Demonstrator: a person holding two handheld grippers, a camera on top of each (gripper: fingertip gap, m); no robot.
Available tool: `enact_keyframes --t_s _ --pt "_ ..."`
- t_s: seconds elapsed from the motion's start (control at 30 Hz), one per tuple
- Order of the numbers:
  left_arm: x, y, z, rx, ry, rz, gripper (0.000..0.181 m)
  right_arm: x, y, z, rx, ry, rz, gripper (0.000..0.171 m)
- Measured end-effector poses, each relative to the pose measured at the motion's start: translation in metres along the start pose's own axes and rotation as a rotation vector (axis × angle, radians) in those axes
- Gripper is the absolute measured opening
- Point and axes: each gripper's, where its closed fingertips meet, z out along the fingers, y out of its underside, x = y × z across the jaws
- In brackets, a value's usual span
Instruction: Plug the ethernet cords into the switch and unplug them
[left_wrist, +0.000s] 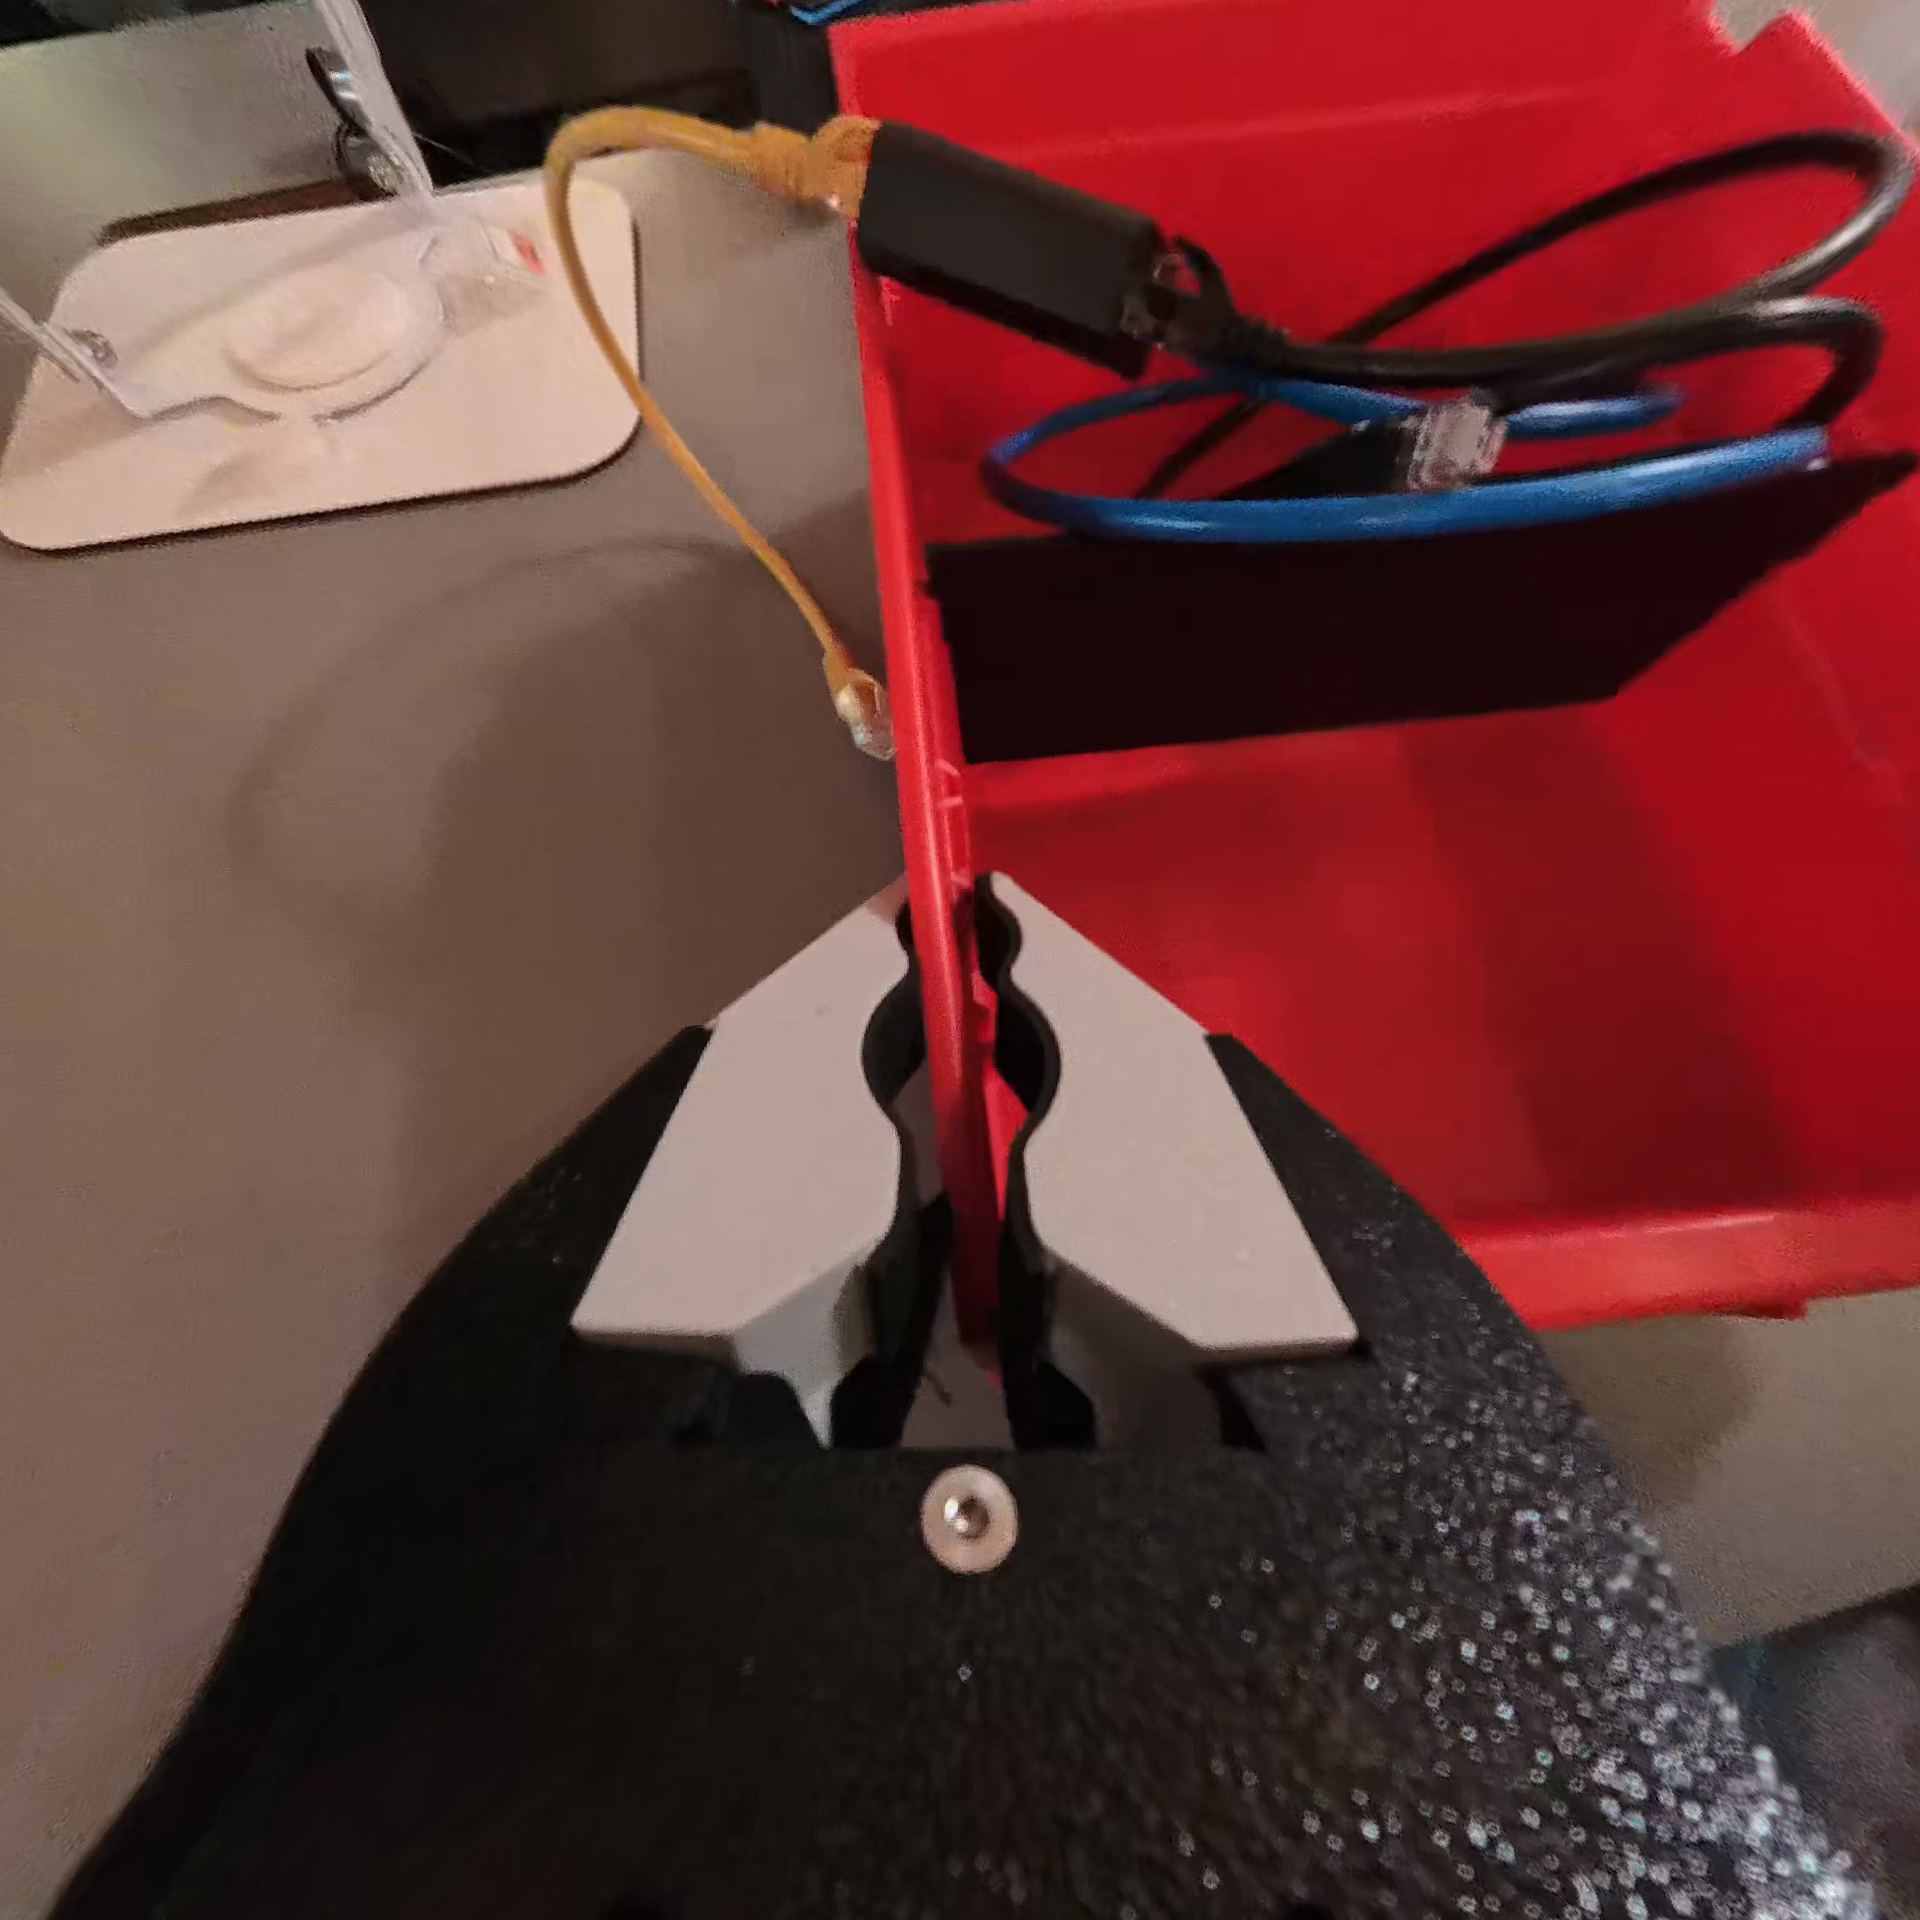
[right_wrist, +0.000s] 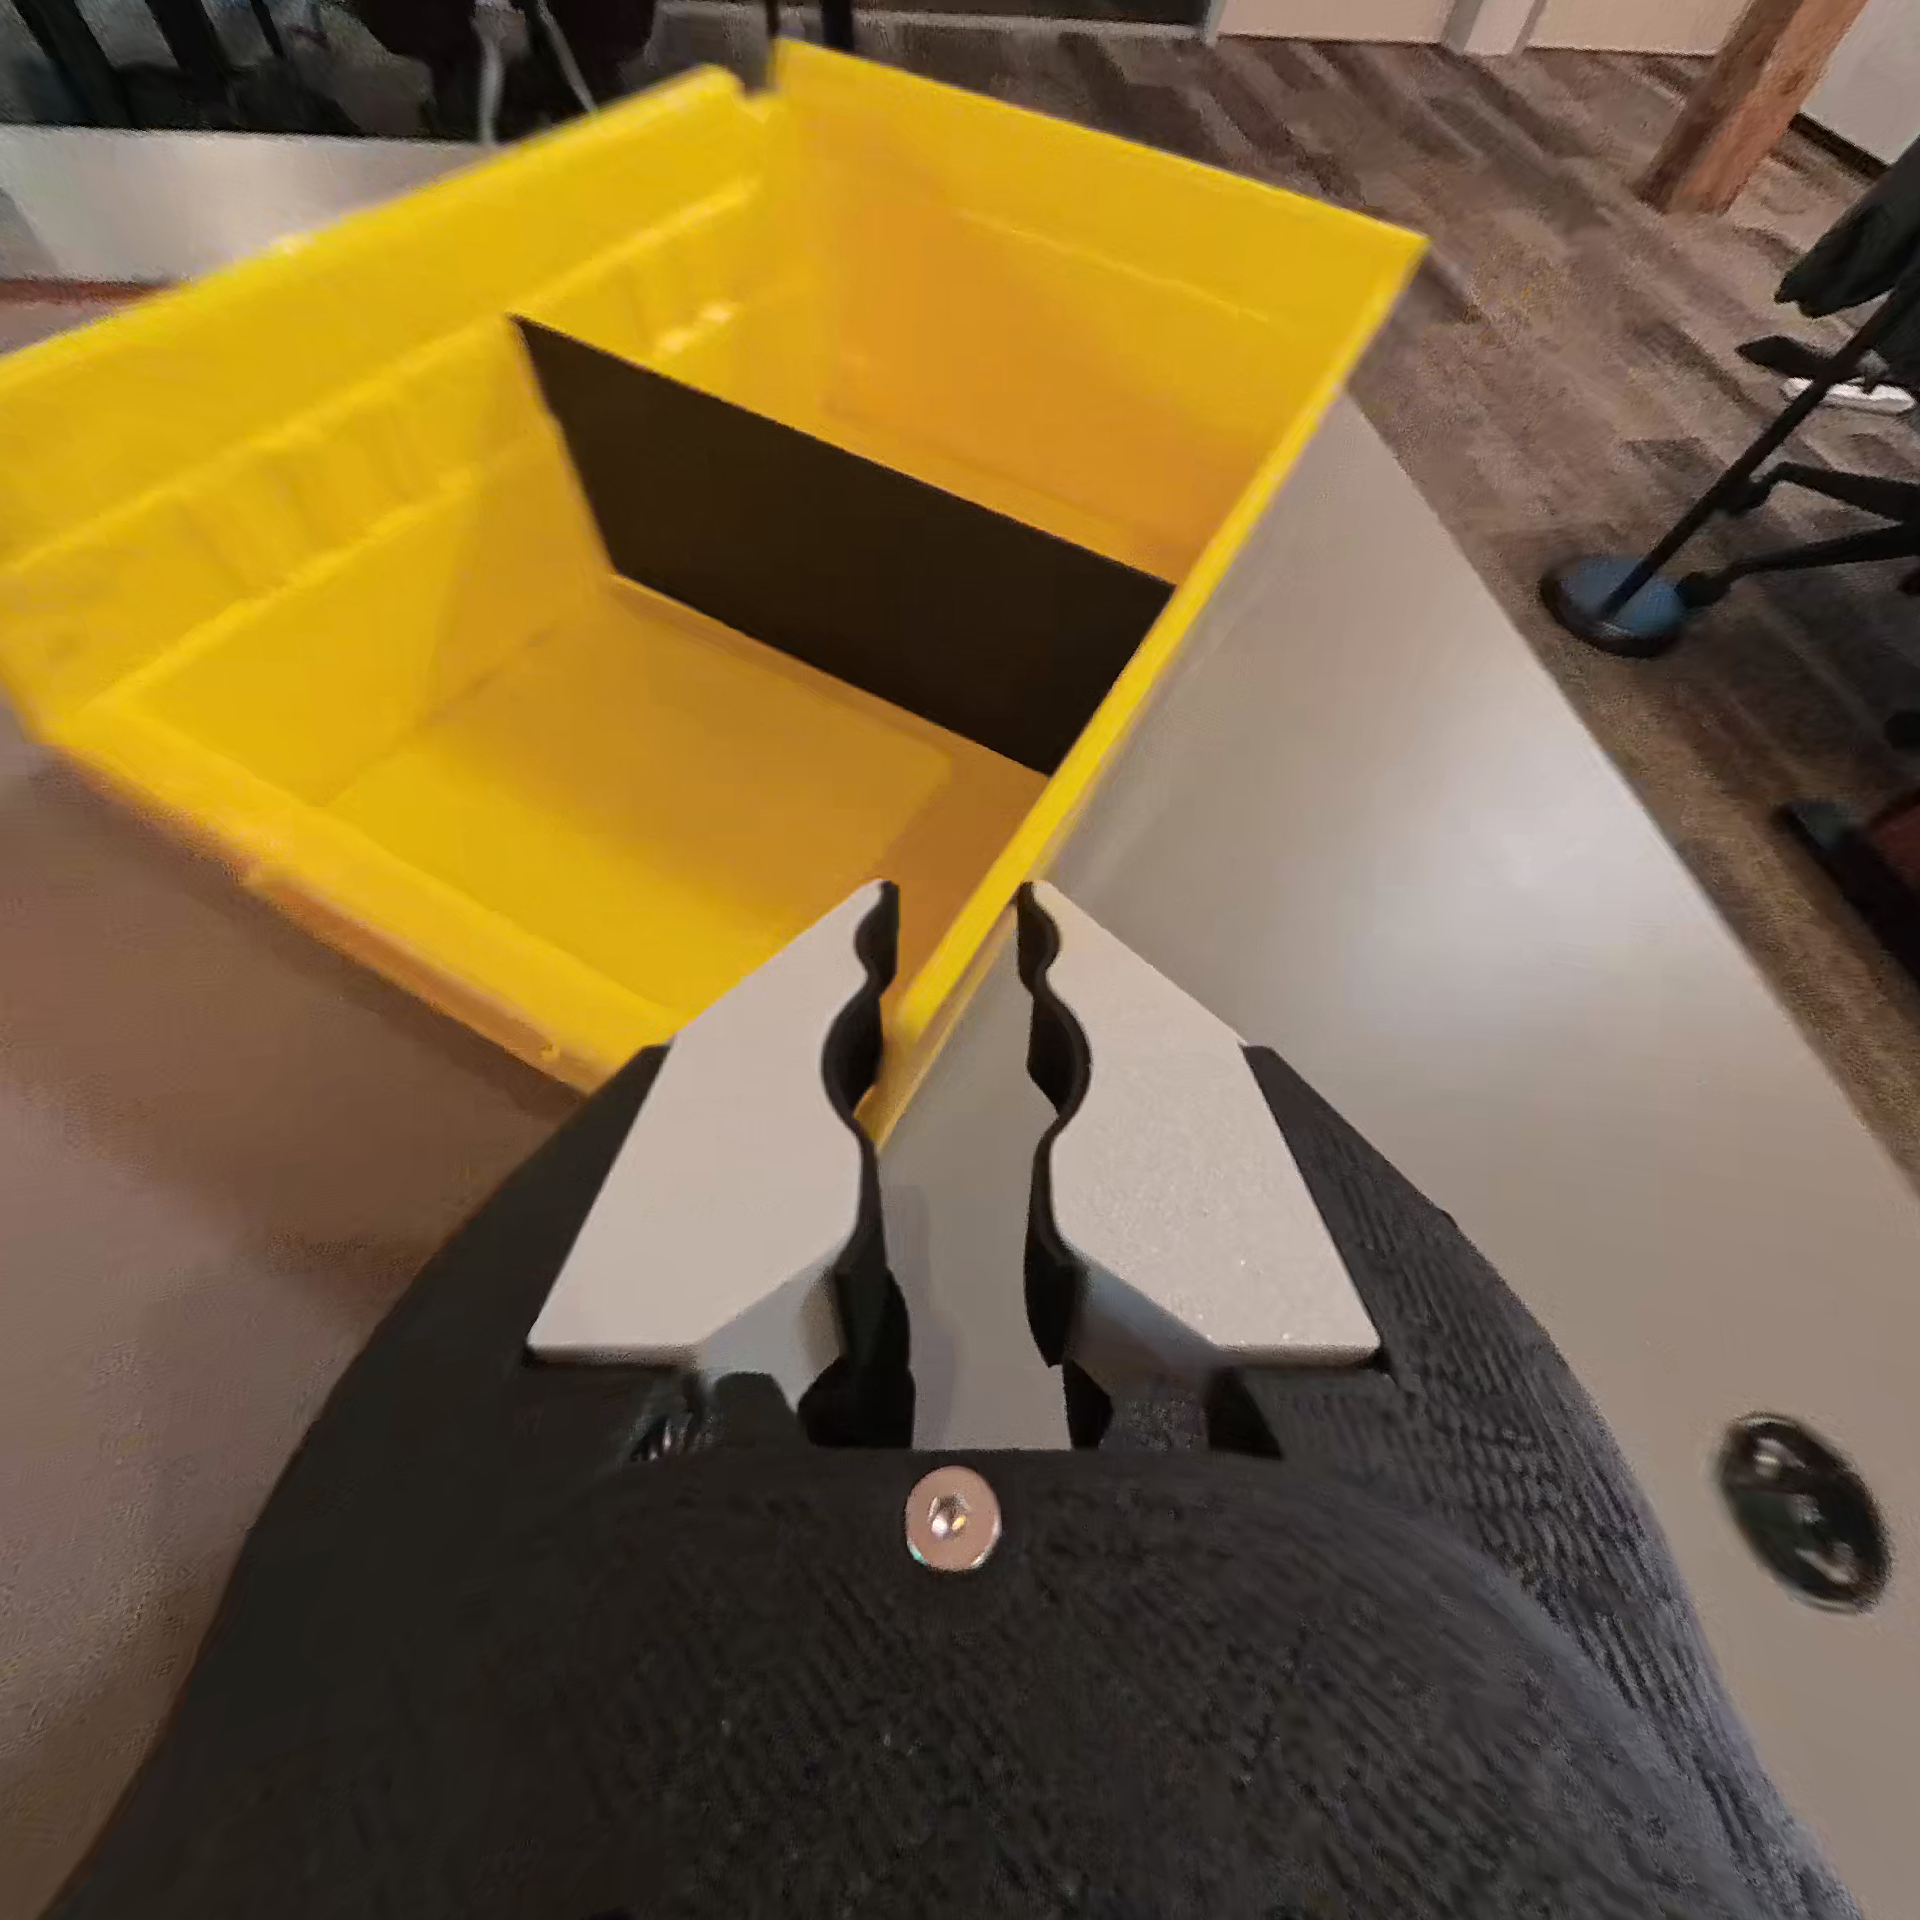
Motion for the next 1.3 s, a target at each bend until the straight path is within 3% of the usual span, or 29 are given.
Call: enact_keyframes --t_s 0.13,0.3,0.47,0.57,0.63,0.67,0.73,0.83,0.93,1.1,1.3 --pt "-0.024 0.008 -0.012 0.018 -0.023 -0.027 0.004 0.03 0.004 -0.004 -0.018 -0.014 -0.049 0.003" --pt "-0.085 0.03 -0.039 0.028 -0.107 -0.104 0.003 0.035 0.017 -0.026 -0.061 -0.164 -0.061 0.002" --pt "-0.142 0.041 -0.05 0.031 -0.19 -0.136 0.004 0.052 0.034 -0.055 -0.087 -0.175 -0.095 0.003" --pt "-0.154 0.04 -0.049 0.044 -0.169 -0.142 0.017 0.057 0.036 -0.073 -0.068 -0.202 -0.087 0.024" --pt "-0.141 0.032 -0.055 0.056 -0.046 -0.166 0.031 0.062 0.01 -0.1 0.049 -0.176 -0.087 0.037" --pt "-0.137 0.017 -0.065 0.117 -0.022 -0.122 0.047 0.064 -0.009 -0.119 0.124 -0.155 -0.093 0.039" --pt "-0.137 -0.02 -0.088 0.232 -0.078 0.097 0.061 0.063 -0.044 -0.153 0.257 -0.111 -0.098 0.046" --pt "-0.134 -0.069 -0.087 0.293 -0.198 0.628 0.057 0.039 -0.086 -0.181 0.416 -0.12 -0.094 0.047" --pt "-0.138 -0.076 -0.043 0.175 -0.2 1.101 0.054 -0.002 -0.104 -0.179 0.445 -0.182 -0.148 0.048" --pt "-0.179 -0.061 0.009 -0.083 -0.21 1.35 0.068 -0.081 -0.111 -0.168 0.469 -0.402 -0.166 0.049" --pt "-0.173 -0.064 0.039 -0.172 -0.271 1.605 0.052 -0.16 -0.106 -0.157 0.433 -0.646 -0.18 0.049"
